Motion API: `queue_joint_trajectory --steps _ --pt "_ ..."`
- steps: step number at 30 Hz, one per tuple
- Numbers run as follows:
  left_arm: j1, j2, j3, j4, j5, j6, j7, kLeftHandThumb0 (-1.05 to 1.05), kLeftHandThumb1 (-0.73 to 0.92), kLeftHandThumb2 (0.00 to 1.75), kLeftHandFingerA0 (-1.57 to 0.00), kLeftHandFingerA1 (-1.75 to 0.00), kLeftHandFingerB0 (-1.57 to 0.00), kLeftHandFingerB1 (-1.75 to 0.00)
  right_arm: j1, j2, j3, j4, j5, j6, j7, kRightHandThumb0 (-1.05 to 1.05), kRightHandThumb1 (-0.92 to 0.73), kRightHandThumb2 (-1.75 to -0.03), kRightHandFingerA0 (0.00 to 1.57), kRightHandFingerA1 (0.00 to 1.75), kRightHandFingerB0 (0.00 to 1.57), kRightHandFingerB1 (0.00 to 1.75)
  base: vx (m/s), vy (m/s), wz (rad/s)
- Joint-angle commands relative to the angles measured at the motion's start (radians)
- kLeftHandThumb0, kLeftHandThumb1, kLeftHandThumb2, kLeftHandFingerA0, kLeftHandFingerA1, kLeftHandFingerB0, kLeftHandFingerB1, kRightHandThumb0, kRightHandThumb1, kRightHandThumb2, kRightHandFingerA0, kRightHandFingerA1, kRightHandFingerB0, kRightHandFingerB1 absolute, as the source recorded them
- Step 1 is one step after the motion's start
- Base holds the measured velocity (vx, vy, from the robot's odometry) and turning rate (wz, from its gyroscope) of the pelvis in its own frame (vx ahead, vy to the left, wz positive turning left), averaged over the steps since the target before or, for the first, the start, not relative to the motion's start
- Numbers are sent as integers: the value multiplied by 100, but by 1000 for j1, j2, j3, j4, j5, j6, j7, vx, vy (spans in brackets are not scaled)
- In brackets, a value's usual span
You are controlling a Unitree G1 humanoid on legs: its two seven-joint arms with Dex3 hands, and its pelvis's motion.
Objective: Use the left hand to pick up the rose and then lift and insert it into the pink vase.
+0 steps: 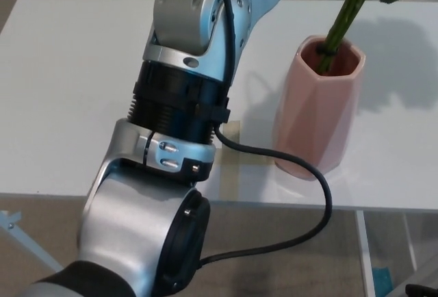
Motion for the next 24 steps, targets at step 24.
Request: queue_joint_trajectory --steps 24 --pt "109 -21 -34 -48 0 -2 -1 -16 81 67 -101 -139 -83 -90 -8 10 0 -3 11 16 -1 -33 -64 -59 66 43 54 39 0 0 0"
